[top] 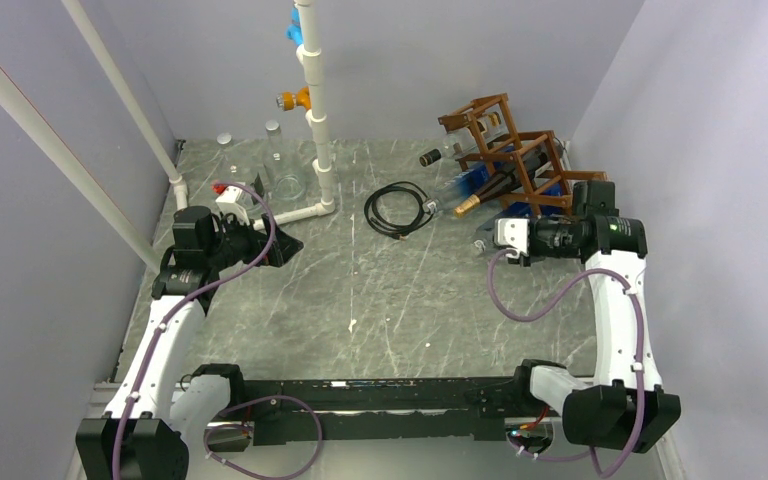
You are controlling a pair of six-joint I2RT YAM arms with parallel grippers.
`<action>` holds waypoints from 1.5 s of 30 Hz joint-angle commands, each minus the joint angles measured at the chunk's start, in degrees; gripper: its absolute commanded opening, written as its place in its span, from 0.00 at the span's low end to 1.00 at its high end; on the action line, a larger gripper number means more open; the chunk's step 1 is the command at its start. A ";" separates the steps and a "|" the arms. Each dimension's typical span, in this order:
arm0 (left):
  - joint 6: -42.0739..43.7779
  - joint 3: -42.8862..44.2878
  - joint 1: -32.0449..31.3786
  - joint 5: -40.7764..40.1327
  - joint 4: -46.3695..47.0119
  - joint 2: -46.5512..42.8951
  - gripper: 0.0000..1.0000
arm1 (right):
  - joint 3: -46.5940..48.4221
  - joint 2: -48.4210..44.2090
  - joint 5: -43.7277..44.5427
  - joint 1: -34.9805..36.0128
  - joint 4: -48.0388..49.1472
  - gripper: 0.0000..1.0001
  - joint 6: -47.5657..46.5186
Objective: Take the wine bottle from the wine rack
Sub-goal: Pick up the wine bottle from the wine rack, then place the wine bottle at the center of the board.
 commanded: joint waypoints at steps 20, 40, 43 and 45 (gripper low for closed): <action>0.67 0.06 0.38 2.04 1.39 -0.24 1.00 | -2.58 -2.80 -10.98 -5.19 -8.74 0.00 5.27; -2.11 -2.67 -2.40 13.76 9.88 -1.03 0.99 | -3.76 2.77 -28.11 -4.95 -13.11 0.00 7.27; -2.00 -2.58 -4.13 12.84 9.86 -1.32 1.00 | -3.71 3.54 -29.71 -4.40 -12.19 0.00 8.60; -2.08 -2.63 -6.10 11.42 10.19 -1.96 0.99 | -4.08 3.85 -30.53 -3.66 -10.85 0.00 10.16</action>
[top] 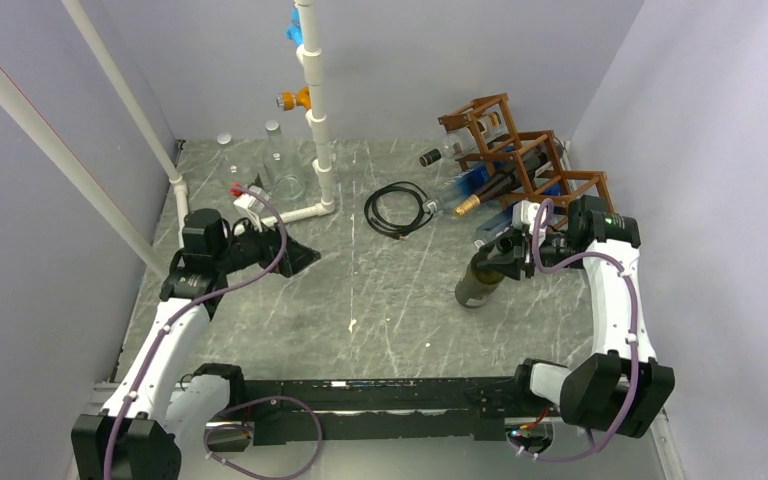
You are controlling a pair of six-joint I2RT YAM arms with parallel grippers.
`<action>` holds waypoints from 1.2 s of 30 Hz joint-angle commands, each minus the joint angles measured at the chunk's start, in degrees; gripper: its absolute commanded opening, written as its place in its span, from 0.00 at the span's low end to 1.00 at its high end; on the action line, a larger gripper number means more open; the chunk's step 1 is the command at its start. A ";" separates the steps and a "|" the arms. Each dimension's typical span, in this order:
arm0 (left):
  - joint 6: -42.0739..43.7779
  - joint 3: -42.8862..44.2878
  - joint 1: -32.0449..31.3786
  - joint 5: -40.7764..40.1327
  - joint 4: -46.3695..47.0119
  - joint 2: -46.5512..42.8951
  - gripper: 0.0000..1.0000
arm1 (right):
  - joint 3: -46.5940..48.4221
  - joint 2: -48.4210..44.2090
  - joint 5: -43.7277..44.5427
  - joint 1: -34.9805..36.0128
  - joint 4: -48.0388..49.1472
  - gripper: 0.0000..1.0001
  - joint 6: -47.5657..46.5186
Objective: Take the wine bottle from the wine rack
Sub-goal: Place the wine bottle at the center of the board.
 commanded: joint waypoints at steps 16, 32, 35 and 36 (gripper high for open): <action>-1.31 0.63 -26.13 -16.44 12.58 -2.71 1.00 | -0.29 3.14 -6.49 13.02 18.49 0.00 15.83; 0.06 0.52 -36.67 -24.15 18.75 0.86 1.00 | -4.91 2.45 -2.59 18.22 32.45 0.22 29.62; 0.18 0.85 -37.94 -24.88 19.45 1.86 1.00 | -5.99 2.05 -2.66 18.38 33.35 0.36 30.09; 0.21 1.07 -38.34 -25.08 19.65 2.19 1.00 | -6.30 2.01 -2.67 18.38 33.53 0.40 30.01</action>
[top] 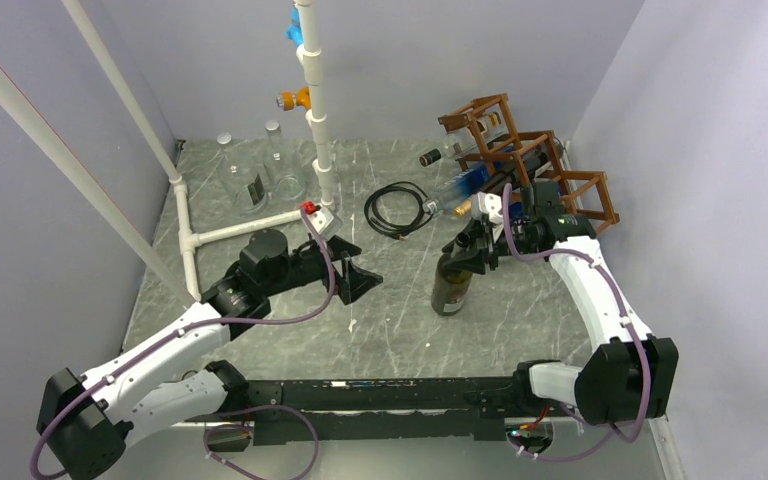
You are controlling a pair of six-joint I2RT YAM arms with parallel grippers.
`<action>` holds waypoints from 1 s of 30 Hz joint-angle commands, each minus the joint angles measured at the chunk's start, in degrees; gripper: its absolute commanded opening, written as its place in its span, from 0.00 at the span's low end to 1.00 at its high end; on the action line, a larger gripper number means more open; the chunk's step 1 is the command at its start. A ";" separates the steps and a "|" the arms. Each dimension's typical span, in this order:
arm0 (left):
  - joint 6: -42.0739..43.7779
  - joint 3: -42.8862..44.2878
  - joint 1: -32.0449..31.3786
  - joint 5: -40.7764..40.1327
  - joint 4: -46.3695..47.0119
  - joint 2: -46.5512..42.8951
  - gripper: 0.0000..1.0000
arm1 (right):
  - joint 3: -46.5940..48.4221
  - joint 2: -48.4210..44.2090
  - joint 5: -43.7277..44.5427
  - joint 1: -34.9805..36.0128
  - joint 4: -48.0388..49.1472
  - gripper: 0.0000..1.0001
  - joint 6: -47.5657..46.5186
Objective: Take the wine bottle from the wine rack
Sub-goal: Place the wine bottle at the center of the board.
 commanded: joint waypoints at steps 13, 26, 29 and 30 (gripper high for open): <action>4.78 3.86 -6.98 -3.87 6.07 4.90 1.00 | -3.35 -3.39 -1.83 0.16 1.44 0.73 -2.77; 12.07 8.47 -10.17 -1.63 11.45 12.15 1.00 | -2.13 -5.55 -1.27 -7.47 -5.16 1.00 -6.04; 14.02 9.60 -10.63 0.36 14.03 14.24 1.00 | -2.13 -6.34 -0.81 -9.89 -7.59 1.00 -7.92; 14.67 9.99 -10.79 1.02 14.87 14.98 1.00 | -2.13 -6.65 -0.79 -10.72 -8.52 1.00 -8.67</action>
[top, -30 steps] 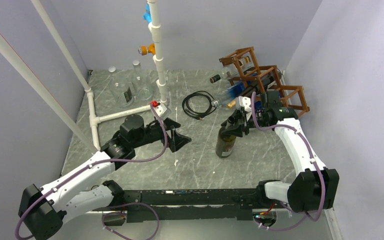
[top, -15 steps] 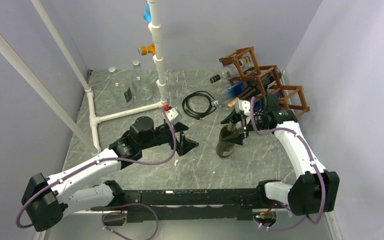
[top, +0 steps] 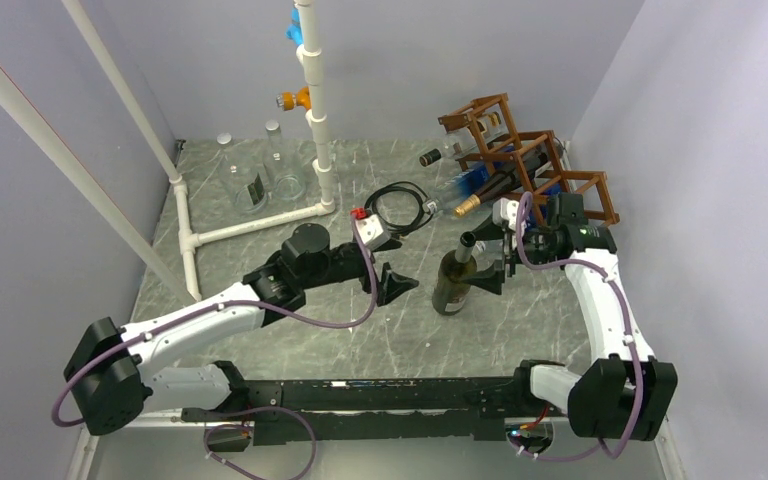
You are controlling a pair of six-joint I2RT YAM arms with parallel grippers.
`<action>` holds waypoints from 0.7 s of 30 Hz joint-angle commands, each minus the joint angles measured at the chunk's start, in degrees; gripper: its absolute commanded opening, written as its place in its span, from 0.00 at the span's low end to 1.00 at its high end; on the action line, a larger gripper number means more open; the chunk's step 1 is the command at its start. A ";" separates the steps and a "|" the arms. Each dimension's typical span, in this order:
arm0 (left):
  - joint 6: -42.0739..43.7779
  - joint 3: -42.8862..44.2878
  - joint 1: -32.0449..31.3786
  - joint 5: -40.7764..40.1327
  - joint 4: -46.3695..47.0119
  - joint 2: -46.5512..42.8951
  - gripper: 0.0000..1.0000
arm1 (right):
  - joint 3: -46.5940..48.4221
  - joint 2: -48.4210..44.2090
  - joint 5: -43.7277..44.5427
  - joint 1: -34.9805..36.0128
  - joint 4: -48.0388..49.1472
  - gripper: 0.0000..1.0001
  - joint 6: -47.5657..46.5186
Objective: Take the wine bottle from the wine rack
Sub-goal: Place the wine bottle at the center of the board, then pick up the wine bottle from the center of the board.
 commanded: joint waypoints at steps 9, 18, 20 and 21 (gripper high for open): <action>8.51 6.24 -1.98 7.61 15.50 9.15 1.00 | -0.13 -4.38 0.42 -6.44 -7.16 1.00 -7.14; 10.27 10.91 -4.03 6.61 21.02 17.03 0.99 | -3.69 -7.63 2.01 -6.88 -3.57 1.00 -4.12; 10.48 11.99 -4.70 5.90 21.56 18.50 1.00 | -3.92 -7.58 2.39 -6.96 -2.71 1.00 -3.32; 10.52 12.39 -5.00 5.52 21.93 19.20 1.00 | -4.11 -7.51 2.63 -6.97 -2.34 1.00 -3.11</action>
